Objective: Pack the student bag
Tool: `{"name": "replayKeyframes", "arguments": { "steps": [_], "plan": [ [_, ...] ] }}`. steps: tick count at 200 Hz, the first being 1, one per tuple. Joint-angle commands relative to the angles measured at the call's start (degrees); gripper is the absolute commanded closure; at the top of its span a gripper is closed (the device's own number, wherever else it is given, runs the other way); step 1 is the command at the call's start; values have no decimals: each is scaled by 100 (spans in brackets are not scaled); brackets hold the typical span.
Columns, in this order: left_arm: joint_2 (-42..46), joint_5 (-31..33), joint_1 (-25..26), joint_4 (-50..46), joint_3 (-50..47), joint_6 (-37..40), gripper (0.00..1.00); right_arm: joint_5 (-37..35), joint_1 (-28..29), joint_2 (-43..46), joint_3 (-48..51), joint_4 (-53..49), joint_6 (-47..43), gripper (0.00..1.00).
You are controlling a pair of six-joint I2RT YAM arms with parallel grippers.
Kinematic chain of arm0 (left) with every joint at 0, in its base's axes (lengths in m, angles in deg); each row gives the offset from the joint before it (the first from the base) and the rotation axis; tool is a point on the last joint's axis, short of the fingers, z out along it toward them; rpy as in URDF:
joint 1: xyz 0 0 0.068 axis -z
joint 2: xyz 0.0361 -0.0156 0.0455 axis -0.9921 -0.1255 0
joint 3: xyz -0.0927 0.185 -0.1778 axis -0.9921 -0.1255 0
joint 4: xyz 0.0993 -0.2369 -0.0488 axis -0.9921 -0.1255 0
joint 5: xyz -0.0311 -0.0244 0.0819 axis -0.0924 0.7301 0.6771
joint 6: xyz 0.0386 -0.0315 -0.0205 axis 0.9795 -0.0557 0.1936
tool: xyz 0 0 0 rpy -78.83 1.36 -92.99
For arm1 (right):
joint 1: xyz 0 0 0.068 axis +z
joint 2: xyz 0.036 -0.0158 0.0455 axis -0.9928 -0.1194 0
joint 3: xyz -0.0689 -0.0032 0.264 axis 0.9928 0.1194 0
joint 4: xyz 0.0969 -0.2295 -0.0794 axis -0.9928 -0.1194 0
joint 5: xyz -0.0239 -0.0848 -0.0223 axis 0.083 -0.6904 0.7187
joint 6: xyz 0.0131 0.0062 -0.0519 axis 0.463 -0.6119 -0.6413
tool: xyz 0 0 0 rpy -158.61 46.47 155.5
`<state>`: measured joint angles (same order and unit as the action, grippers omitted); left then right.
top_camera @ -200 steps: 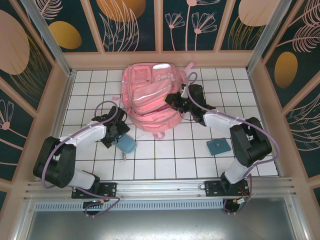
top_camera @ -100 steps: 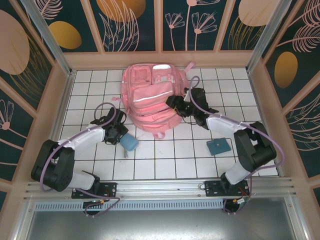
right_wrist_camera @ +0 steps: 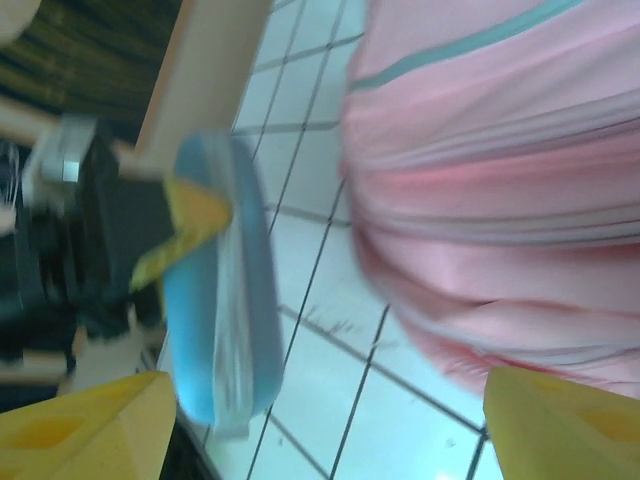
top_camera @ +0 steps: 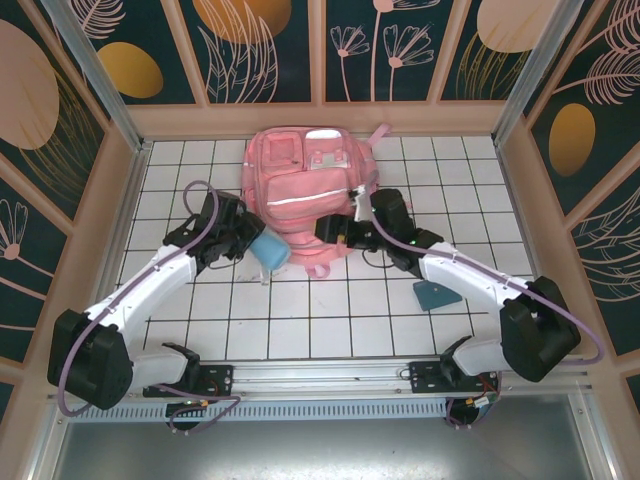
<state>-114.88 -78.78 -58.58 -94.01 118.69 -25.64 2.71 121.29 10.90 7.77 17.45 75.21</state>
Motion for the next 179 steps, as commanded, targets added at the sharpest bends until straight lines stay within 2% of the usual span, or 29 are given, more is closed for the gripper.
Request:
{"name": "replayKeyframes", "arguments": {
  "steps": [1, 43, 61, 72, 87, 98, 115, 130, 149, 167, 179],
  "plan": [
    [-181, -590, 143, 420, 368, 177, 47, 346, 296, -199, -323, -179, -533, 18],
    [-503, -805, 278, 583, 751, 277, 46, 765, 621, -666, -715, 83, -432, 17],
    [-558, -951, 295, 745, 771, 222, 44, 640, 616, -839, -871, 46, -370, 22],
    [-582, -994, 311, 791, 803, 224, 43, 604, 615, -907, -929, 69, -359, 31],
    [-615, -987, 313, 759, 889, 309, 39, 443, 589, -902, -928, 160, -284, 50],
    [-653, -979, 313, 710, 957, 437, 32, 281, 550, -823, -850, 250, -219, 63],
    [-710, -810, 313, 562, 1100, 780, 21, -41, 417, -576, -619, 331, -105, 72],
    [-821, -534, 313, 315, 1282, 1315, 14, -274, 179, -249, -343, 309, -48, 73],
    [-1004, -307, 313, 154, 1463, 2114, 12, -626, -234, 219, -94, -71, -93, 72],
    [-1279, -573, 353, 176, 1625, 2860, 12, -762, -643, 651, 82, -518, -203, 71],
    [-1490, -577, 473, 95, 1834, 3292, 13, -822, -1126, 900, 157, -805, -266, 71]
  ]
}}
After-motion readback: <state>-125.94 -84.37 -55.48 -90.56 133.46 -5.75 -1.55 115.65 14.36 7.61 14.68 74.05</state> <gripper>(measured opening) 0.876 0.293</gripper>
